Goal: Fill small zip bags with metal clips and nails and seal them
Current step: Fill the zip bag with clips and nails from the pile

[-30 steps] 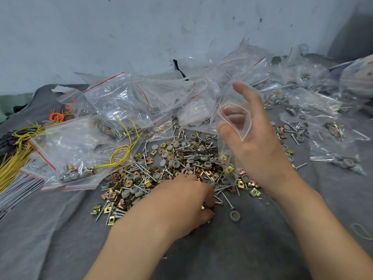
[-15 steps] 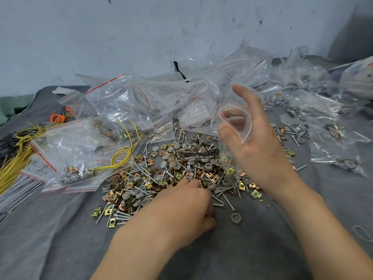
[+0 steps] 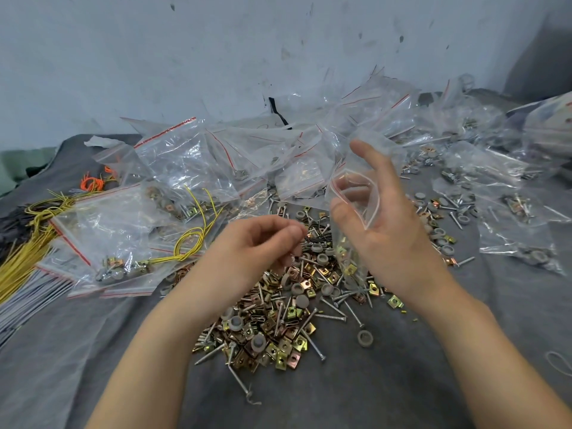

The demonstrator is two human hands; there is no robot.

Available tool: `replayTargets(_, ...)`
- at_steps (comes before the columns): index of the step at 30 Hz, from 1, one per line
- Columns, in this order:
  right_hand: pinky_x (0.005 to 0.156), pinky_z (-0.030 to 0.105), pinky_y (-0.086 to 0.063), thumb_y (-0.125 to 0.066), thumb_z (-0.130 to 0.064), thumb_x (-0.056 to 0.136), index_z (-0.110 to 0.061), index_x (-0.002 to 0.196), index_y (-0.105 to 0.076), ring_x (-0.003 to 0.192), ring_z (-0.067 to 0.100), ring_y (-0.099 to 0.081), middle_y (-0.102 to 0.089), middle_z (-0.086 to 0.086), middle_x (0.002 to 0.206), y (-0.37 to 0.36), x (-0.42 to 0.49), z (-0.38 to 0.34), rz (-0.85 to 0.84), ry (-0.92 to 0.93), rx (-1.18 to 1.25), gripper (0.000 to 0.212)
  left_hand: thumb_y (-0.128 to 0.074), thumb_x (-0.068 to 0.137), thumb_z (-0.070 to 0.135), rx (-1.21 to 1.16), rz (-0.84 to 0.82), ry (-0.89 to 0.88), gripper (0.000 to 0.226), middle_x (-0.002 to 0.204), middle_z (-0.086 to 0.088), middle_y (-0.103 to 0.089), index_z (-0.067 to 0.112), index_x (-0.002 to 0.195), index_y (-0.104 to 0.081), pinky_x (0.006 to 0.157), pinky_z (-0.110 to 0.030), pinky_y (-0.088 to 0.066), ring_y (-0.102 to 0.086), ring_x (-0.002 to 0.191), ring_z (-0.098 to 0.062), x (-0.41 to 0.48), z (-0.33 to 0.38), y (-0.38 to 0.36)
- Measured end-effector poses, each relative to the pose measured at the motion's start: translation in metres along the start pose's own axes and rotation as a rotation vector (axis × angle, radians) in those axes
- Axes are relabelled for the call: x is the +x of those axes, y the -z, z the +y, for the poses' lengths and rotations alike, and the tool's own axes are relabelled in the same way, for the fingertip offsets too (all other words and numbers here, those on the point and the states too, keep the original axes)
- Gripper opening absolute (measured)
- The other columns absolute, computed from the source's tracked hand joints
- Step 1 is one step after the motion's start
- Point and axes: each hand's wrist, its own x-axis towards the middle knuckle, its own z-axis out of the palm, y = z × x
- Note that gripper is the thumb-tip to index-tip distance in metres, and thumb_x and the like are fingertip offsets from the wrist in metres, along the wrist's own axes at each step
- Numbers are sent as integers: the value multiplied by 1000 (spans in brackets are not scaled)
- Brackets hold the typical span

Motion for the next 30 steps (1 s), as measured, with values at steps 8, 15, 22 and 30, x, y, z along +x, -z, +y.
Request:
replayTargets(8, 84, 18, -44, -58, -48, 87, -55, 143, -27, 108, -2, -61, -59, -29, 111, -6, -3, -2, -55, -1, -13, 64, -59, 88, 14, -451, -14, -70, 24, 84, 1, -65, 17, 103, -77, 75, -24, -55, -60, 73, -7, 4, 5, 1)
replayTargets(15, 86, 22, -47, -60, -43, 89, -54, 144, -27, 108, -3, -60, -57, -31, 112, -7, -5, -4, -77, 1, -18, 65, -65, 84, 12, -654, -24, -76, 23, 85, 0, -68, 14, 105, -77, 74, -24, -55, -61, 70, -6, 0, 13, 5)
replayTargets(22, 88, 28, -49, -61, -41, 93, -53, 145, -24, 109, 2, -61, -58, -28, 113, -14, -8, -6, -110, 25, -16, 66, -66, 93, 18, 73, 295, -317, 13, 87, 11, -75, 28, 98, -72, 65, -16, -51, -63, 72, -3, -5, 47, -4)
replayTargets(30, 94, 34, -52, -62, -47, 92, -51, 147, -27, 115, 0, -60, -62, -20, 116, -14, -7, -14, -122, -11, 109, 65, -57, 99, 31, 501, 284, -485, 16, 104, 18, -64, 38, 112, -63, 69, -10, -43, -62, 89, -1, -6, 55, -17)
